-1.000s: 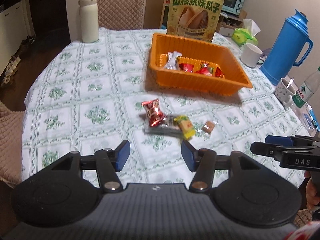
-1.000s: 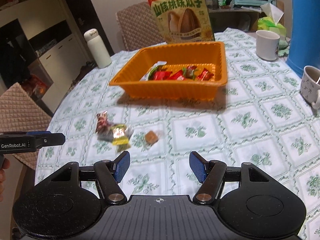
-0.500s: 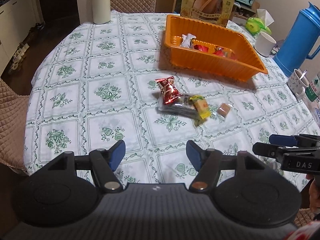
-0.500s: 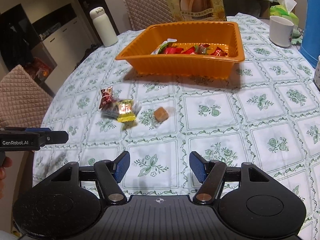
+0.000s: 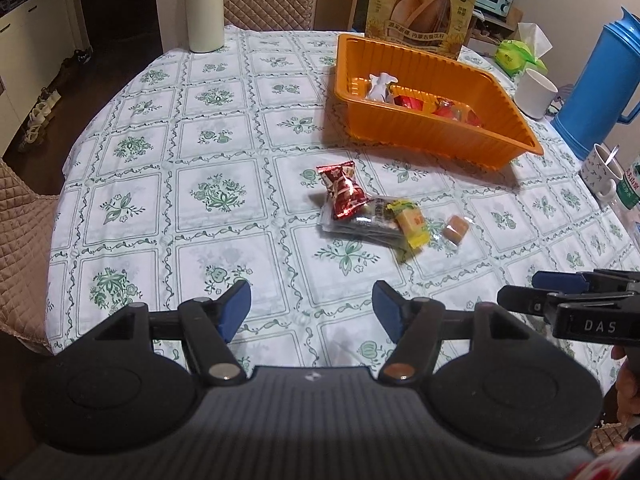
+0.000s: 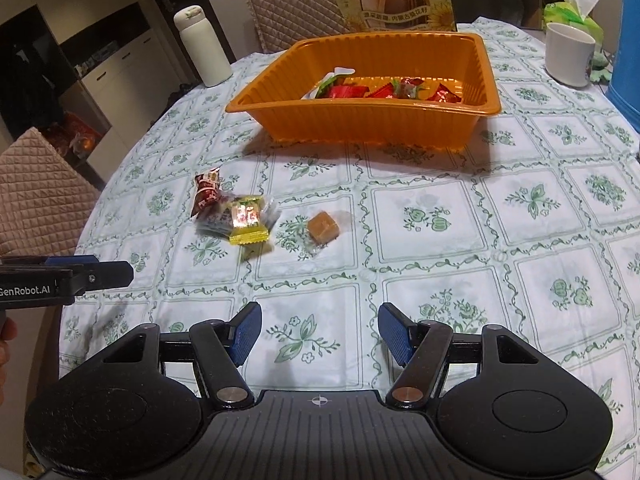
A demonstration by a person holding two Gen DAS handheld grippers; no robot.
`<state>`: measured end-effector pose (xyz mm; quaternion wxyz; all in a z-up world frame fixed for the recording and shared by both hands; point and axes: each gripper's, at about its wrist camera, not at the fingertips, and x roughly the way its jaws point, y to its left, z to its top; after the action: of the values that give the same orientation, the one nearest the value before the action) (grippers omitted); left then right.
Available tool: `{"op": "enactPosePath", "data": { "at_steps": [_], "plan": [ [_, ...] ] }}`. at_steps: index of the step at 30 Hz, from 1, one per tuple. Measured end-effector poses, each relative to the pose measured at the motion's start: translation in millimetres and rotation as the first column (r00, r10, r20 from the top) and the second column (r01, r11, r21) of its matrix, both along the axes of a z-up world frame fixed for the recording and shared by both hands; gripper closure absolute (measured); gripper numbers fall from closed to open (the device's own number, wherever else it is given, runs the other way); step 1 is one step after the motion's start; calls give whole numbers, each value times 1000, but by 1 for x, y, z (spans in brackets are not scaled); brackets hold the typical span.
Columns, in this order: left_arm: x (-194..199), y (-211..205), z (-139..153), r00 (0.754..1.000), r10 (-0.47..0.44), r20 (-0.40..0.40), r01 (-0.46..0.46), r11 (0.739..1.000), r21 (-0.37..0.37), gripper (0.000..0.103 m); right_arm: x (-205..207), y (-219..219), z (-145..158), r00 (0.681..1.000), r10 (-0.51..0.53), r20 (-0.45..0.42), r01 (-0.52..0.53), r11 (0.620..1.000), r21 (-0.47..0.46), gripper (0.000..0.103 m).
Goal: Organize snacks
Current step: 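Move both open grippers back from the tray toward the remaining snacks, then grasp the brown caramel cube in clear wrapper with the right gripper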
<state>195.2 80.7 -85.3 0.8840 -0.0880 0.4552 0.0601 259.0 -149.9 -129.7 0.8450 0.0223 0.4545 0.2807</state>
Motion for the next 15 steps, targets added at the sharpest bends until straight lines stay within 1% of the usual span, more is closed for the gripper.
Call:
{"op": "enactPosePath", "data": {
  "at_steps": [9, 12, 15],
  "plan": [
    [8, 5, -3, 1000, 5, 10, -5, 1000, 3, 39, 14, 13, -2, 1000, 11, 23, -11, 1000, -19, 38],
    [11, 7, -3, 1000, 4, 17, -4, 1000, 17, 39, 19, 17, -4, 999, 17, 27, -16, 1000, -24, 39],
    [15, 10, -4, 1000, 10, 25, -10, 1000, 24, 39, 26, 21, -8, 999, 24, 21, -23, 999, -26, 52]
  ]
}}
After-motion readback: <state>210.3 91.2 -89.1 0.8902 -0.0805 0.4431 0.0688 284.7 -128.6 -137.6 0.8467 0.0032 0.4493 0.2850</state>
